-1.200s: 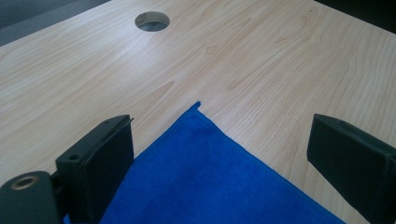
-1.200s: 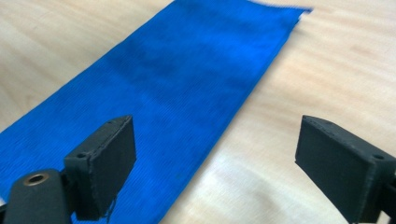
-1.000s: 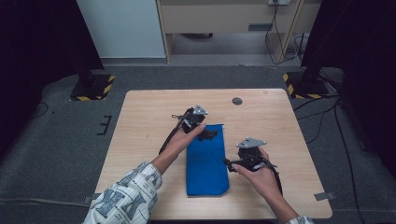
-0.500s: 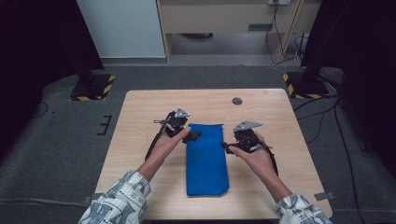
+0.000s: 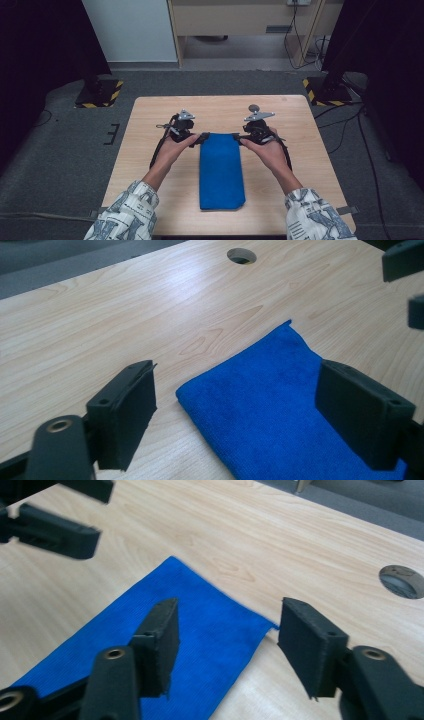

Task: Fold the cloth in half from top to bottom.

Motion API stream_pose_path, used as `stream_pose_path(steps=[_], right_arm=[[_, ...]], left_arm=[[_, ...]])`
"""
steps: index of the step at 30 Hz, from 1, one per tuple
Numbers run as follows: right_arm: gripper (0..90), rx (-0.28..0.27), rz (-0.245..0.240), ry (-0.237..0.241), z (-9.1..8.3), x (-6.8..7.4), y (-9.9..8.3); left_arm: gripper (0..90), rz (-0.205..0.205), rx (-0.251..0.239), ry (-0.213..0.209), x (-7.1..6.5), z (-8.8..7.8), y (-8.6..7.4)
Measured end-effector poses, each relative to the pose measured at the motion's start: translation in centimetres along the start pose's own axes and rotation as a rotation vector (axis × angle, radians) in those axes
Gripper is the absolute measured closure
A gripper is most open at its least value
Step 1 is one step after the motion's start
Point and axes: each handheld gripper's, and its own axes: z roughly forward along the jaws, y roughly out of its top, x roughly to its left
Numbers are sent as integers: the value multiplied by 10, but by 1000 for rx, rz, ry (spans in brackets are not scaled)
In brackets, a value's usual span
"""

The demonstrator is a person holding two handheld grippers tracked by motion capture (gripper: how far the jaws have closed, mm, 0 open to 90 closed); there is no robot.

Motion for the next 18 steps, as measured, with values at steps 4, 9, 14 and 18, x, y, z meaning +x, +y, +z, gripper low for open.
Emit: stream_pose_path(steps=[4,9,14,18], right_arm=[[532,22,-12,-7,12,-6,2],[616,53,-9,-7,32,-18,2],[681,84,3,-24,52,-27,-2],[681,112,17,-25,66,-30,-9]], left_arm=[[244,10,27,8,6,8,-2],[330,3,62,8,14,24,-3],[409,-14,82,14,20,42,-9],[431,-21,119,12,24,56,-17]])
